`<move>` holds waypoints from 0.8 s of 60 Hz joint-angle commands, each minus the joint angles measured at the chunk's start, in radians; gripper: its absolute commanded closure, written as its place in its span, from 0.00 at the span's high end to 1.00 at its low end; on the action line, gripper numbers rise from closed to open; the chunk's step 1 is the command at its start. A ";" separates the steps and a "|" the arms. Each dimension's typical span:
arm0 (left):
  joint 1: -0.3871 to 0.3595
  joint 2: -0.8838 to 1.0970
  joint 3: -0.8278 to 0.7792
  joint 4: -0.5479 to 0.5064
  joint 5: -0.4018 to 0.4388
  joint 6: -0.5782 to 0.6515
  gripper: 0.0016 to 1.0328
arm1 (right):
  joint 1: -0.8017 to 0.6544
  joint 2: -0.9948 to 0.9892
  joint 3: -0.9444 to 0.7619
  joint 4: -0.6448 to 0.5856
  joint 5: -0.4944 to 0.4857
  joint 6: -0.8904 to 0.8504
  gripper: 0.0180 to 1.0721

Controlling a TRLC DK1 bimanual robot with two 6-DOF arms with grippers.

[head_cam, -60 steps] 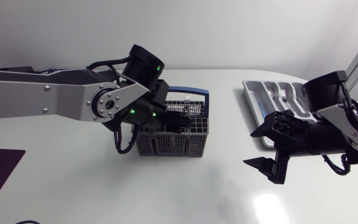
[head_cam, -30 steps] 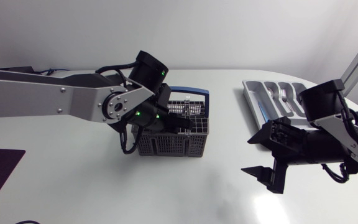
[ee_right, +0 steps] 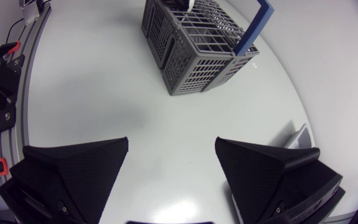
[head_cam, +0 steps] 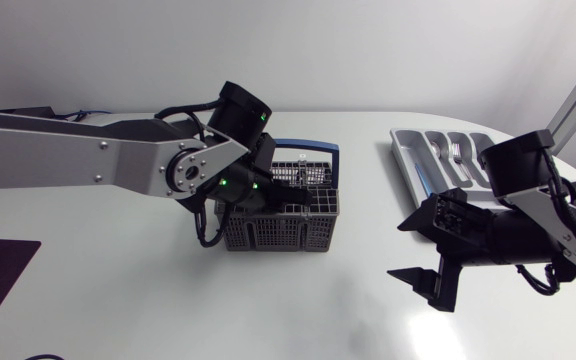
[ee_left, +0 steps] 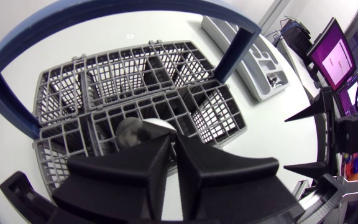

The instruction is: Unload the cutlery basket into the drawer organizer.

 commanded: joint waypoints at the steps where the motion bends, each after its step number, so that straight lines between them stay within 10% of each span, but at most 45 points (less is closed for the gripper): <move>1: 0.000 0.014 0.014 0.012 0.004 -0.022 0.04 | 0.009 -0.010 -0.036 0.010 0.006 0.011 0.96; 32: -0.009 -0.054 -0.015 0.044 0.001 -0.008 0.05 | 0.011 -0.017 -0.048 0.016 0.008 0.008 0.96; 48: -0.037 -0.115 0.016 0.009 -0.044 0.070 0.27 | 0.016 -0.017 -0.060 0.033 0.016 0.007 0.96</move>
